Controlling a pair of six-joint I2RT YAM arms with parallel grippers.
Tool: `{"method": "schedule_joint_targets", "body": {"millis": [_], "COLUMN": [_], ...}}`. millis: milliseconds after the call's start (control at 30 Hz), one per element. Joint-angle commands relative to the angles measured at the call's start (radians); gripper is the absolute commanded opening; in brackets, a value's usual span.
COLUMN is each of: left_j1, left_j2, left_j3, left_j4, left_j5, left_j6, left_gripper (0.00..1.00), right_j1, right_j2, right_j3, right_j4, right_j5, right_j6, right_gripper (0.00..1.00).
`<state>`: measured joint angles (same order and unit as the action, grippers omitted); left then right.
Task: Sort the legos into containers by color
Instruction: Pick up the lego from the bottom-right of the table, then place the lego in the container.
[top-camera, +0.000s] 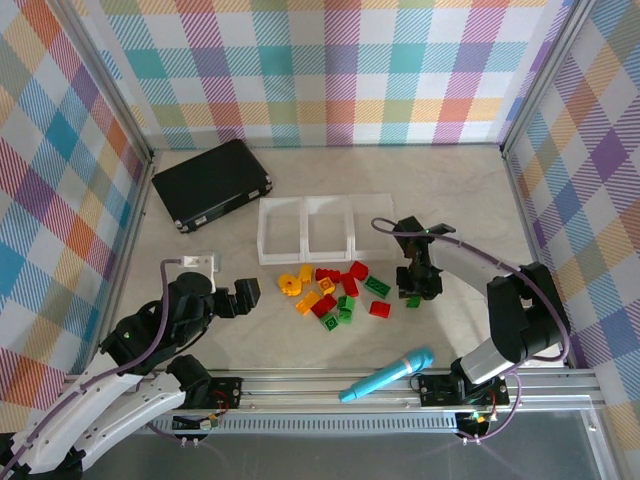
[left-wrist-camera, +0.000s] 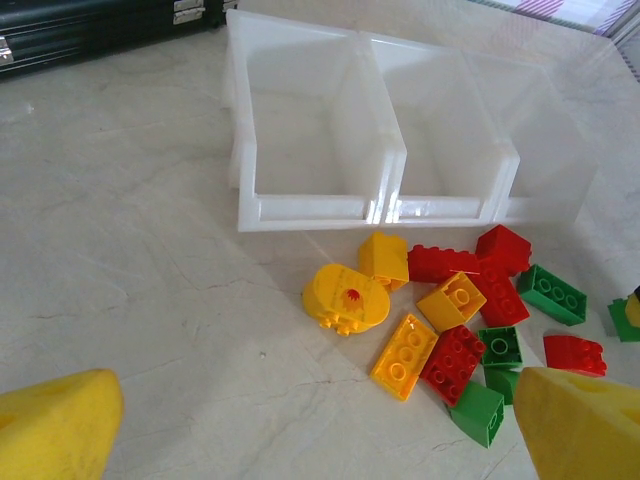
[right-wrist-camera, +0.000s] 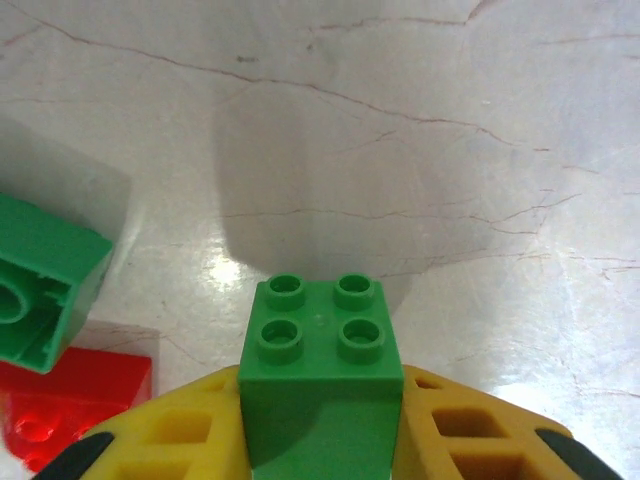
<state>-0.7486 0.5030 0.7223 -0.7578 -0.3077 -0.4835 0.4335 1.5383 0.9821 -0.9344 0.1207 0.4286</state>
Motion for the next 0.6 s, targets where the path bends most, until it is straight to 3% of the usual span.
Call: {"method": "schedule_joint_targets", "body": {"millis": [0,167,567], "left_j1": [-0.005,-0.005,-0.005], "left_j2": [-0.015,-0.009,0.040], "left_j3": [-0.005,0.003,0.020], "left_j4": [-0.016,-0.017,-0.055], "left_j5": [-0.006,-0.003,-0.008], "left_j6": [-0.016,-0.019,-0.039], "left_gripper": [1.00,1.00,1.00], "right_j1": [0.010,0.010,0.010], "right_j2": [-0.074,-0.065,0.366], "right_j3": [0.111,0.330,0.763], "right_j4": [-0.081,-0.092,-0.097], "right_j5": [0.008,-0.021,-0.066], "right_j6": [-0.022,-0.078,-0.212], "right_gripper": [0.19,0.19,0.16]}}
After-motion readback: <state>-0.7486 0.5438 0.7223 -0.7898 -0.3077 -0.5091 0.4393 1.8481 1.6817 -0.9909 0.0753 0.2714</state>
